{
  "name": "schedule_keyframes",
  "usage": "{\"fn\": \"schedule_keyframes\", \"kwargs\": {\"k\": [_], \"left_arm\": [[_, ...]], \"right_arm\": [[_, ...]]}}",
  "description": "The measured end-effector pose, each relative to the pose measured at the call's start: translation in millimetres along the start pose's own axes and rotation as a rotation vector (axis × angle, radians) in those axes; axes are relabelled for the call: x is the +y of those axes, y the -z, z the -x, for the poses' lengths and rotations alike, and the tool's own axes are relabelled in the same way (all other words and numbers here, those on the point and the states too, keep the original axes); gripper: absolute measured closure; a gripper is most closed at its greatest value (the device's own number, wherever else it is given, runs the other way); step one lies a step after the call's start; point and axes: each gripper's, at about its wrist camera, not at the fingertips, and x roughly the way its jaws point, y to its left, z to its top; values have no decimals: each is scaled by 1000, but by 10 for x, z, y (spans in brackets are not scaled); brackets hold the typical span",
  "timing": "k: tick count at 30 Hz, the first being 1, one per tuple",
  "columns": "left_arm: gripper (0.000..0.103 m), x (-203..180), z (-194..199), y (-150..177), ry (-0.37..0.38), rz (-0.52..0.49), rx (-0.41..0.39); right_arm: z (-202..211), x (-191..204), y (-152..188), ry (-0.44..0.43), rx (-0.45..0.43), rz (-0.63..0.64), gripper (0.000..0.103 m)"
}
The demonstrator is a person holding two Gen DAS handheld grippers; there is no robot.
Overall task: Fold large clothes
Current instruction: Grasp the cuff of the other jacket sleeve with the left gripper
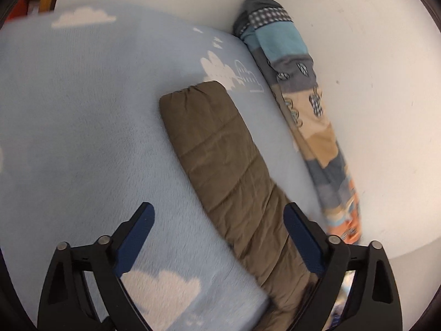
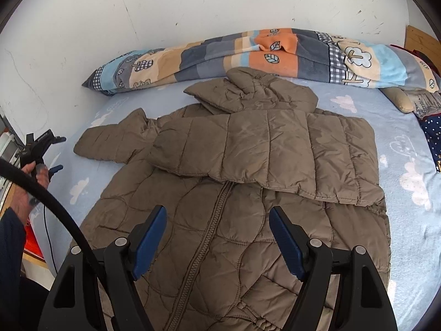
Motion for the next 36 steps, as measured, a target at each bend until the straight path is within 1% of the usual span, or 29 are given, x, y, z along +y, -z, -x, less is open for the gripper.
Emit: {"fn": "schedule_keyframes", "kwargs": {"k": [1,3,6,9,13,15,20,23,27,30,33,34,35,36], "left_arm": [[15,50,-33,-37,20,17,0],[15,130,-108,-106,44,39,4],[16,216,-182,-153,78,52,-23],[18,308,-286,-196,134,78,-35],[18,328,-405,-283,160,83,-45],[18,340,-455,-339,147,80,-60],[19,421,-584,-469,139,105,-77],[19,403,-648,-555,117,81,-94],[19,407,-736,-617,117,83,-131],[19,350,-795,-600,83,51,-156],[19,277,-829,-592,71,19,-173],[21,276,-821,-584,76,18,-181],[26,284,-816,-583,88,24,-190],[52,301,-816,-585,86,29,-187]], "right_arm": [[-25,-4,5,3,6,1,22],[-69,-21,6,8,16,1,22],[-127,-46,6,10,30,3,22],[-183,-67,-1,15,41,6,22],[-253,-81,-1,15,55,7,22],[-285,-88,2,14,62,7,22],[-337,-92,2,7,73,2,22],[-369,-71,3,1,79,7,22],[-434,-70,17,-1,95,12,22],[-491,-93,24,6,108,4,22],[-531,-130,17,12,114,-8,22],[-542,-143,12,10,116,-13,22],[-550,-151,9,9,117,-18,22],[-558,-152,7,8,118,-20,22]]}}
